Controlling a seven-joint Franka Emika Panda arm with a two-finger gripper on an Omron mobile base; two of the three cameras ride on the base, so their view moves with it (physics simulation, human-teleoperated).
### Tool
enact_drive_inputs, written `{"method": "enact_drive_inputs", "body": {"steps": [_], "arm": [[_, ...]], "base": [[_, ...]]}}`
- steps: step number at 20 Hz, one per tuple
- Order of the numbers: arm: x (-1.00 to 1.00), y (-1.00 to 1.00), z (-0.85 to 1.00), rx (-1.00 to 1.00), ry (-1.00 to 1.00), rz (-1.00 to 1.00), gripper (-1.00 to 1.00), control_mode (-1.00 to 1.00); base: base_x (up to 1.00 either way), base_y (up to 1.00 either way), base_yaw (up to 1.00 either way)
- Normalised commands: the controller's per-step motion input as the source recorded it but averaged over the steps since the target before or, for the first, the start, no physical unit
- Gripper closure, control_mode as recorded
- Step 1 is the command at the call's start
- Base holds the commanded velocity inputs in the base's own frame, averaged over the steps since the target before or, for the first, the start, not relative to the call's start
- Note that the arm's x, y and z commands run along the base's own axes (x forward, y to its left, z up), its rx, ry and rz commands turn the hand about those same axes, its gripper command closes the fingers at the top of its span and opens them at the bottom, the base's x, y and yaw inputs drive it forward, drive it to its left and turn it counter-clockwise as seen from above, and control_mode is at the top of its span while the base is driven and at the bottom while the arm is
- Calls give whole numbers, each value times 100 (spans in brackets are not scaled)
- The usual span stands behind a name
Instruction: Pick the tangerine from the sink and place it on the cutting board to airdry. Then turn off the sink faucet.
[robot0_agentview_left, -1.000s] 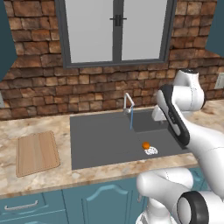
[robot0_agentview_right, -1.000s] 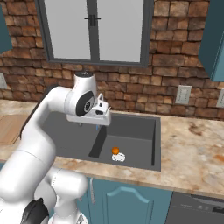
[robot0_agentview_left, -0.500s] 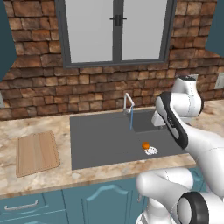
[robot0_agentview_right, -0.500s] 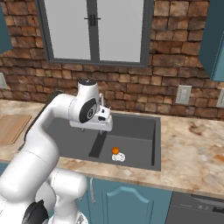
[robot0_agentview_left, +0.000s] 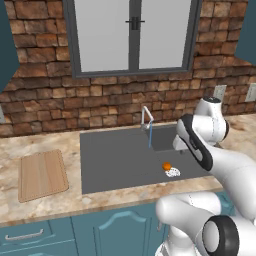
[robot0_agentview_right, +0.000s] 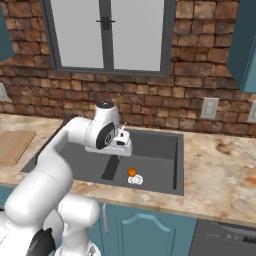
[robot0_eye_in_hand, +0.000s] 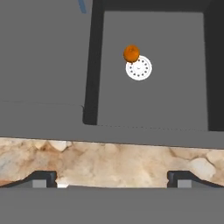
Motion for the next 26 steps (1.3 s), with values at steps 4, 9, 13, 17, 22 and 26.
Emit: {"method": "enact_drive_inputs", "body": {"steps": [4,9,13,17,22,26], "arm": [[18,-12,-18,1,1,0,-100,-100],[23,-9,-15,2,2,0,-100,-100],[23,-3,-19,3,3,0,-100,-100],[24,0,-20,4,5,0,-100,-100],[25,0,-22,3,6,0,-100,-100],[15,0,-25,1,3,0,-100,-100]], "base": [[0,0,0],[0,0,0],[0,0,0],[0,0,0],[0,0,0],[0,0,0]]}}
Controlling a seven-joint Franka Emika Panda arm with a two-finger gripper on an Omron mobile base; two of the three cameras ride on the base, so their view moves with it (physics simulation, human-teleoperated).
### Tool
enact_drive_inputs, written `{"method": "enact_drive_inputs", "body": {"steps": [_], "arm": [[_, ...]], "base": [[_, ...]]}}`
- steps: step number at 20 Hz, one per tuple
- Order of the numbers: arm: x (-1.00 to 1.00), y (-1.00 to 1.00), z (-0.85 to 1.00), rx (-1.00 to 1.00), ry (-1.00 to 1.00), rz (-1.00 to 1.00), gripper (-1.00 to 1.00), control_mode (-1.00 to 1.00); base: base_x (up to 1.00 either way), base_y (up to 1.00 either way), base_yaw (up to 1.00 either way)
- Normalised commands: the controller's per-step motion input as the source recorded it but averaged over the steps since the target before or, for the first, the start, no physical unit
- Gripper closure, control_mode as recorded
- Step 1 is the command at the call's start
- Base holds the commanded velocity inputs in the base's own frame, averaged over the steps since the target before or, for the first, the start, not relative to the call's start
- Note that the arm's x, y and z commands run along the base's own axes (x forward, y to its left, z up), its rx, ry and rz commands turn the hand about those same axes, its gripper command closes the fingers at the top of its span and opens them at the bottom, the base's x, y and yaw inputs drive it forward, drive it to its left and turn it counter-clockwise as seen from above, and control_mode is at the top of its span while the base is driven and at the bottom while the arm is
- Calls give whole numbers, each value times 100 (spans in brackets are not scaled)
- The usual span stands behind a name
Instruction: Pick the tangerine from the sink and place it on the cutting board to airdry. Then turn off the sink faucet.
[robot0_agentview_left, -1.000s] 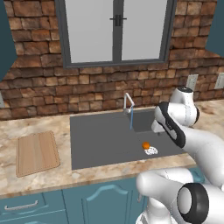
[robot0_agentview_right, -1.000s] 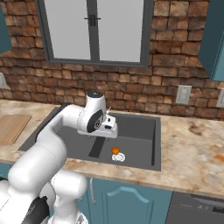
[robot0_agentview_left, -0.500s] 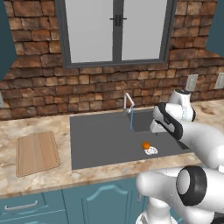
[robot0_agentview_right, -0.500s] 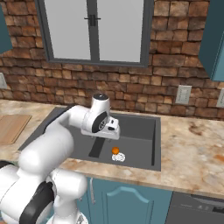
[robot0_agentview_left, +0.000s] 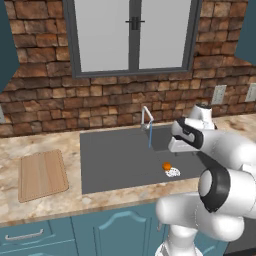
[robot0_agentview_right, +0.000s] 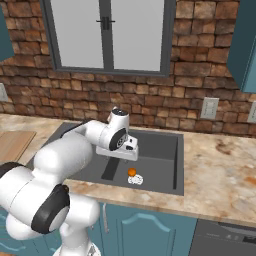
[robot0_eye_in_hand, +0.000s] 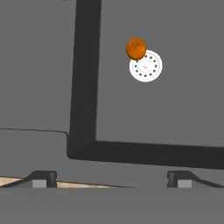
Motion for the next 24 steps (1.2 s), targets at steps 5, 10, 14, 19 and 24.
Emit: {"method": "enact_drive_inputs", "body": {"steps": [5,10,14,19,24], "arm": [[12,-3,-25,0,0,0,-100,-100],[10,-4,-25,0,0,0,-100,-100],[9,-1,-26,0,0,1,-100,-100],[14,0,-26,0,0,0,-100,-100],[11,-2,-19,0,0,0,-100,-100]], "base": [[0,0,0],[0,0,0],[0,0,0],[0,0,0],[0,0,0]]}}
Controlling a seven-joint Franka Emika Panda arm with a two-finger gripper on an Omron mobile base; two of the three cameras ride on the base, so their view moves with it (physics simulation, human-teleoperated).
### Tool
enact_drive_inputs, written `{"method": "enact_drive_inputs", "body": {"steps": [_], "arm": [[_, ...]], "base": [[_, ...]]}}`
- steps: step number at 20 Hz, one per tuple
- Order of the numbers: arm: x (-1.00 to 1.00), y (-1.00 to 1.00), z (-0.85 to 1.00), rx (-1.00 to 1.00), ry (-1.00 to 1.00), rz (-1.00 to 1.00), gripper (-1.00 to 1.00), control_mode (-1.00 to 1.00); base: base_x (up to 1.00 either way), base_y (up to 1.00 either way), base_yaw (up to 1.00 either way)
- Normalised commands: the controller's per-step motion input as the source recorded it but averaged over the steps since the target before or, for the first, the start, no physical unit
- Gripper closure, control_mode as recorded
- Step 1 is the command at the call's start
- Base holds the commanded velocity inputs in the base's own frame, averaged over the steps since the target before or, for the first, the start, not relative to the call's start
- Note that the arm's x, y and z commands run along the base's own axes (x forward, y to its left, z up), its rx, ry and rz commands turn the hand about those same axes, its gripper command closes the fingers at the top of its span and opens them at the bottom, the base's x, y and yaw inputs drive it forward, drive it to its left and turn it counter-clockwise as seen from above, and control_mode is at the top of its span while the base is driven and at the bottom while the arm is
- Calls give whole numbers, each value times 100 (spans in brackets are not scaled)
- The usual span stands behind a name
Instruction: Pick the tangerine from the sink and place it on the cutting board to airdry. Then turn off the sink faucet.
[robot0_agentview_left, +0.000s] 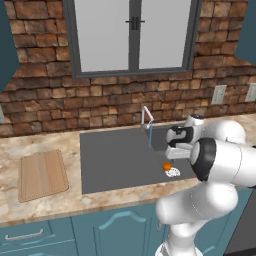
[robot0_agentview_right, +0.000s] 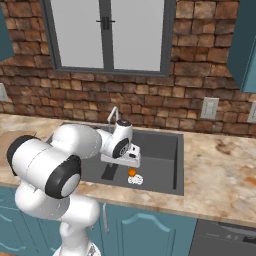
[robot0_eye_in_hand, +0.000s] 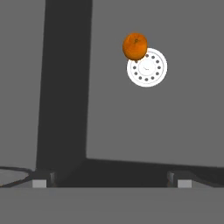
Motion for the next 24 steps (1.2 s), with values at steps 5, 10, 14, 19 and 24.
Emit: {"method": "enact_drive_inputs", "body": {"steps": [5,10,14,19,24], "arm": [[7,-4,-12,0,0,0,-100,-100],[14,0,-10,0,0,0,-100,-100],[17,-1,-11,1,0,0,-100,-100],[15,-5,-10,1,0,0,-100,-100],[18,-2,-13,1,0,0,-100,-100]], "base": [[0,0,0],[0,0,0],[0,0,0],[0,0,0],[0,0,0]]}}
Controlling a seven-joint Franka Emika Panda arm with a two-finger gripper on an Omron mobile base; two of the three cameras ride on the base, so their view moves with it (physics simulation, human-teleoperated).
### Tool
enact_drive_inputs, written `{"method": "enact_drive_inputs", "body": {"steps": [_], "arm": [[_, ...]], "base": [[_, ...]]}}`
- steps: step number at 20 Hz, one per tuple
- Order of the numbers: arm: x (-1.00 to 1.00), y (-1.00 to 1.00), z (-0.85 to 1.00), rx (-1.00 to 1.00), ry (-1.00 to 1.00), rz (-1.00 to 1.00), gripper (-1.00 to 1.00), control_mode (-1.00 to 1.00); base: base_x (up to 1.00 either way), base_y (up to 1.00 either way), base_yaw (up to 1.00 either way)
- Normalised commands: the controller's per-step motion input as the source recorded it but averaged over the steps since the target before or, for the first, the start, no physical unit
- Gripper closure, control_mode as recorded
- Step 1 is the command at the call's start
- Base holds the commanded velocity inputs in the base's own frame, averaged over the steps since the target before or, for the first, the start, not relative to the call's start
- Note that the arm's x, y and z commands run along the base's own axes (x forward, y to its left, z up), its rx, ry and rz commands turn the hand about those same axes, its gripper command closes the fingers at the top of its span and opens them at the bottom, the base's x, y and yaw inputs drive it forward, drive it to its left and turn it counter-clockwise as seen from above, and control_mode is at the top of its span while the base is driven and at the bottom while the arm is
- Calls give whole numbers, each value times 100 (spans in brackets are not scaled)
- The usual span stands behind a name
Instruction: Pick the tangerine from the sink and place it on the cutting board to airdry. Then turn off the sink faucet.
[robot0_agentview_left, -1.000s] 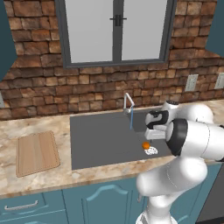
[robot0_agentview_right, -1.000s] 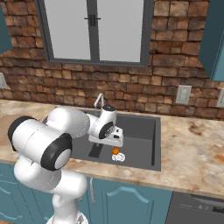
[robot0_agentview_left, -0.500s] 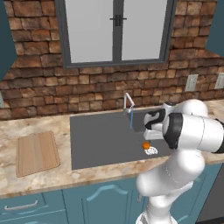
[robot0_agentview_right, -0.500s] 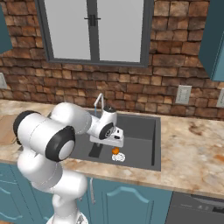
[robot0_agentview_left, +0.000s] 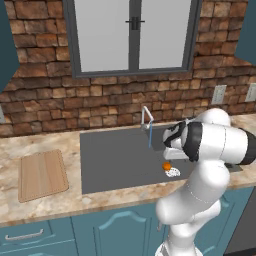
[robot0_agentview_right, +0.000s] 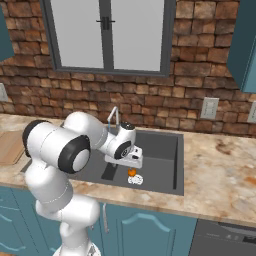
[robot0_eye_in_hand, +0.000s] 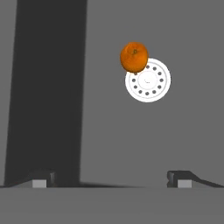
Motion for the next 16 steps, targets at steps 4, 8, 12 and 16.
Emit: {"method": "enact_drive_inputs", "body": {"steps": [4,8,12,16], "arm": [[21,-3,-16,1,0,0,-100,-100],[20,-4,-18,1,0,0,-100,-100],[23,-6,-21,1,1,0,-100,-100],[19,-7,-17,1,0,0,-100,-100]], "base": [[0,0,0],[0,0,0],[0,0,0],[0,0,0]]}}
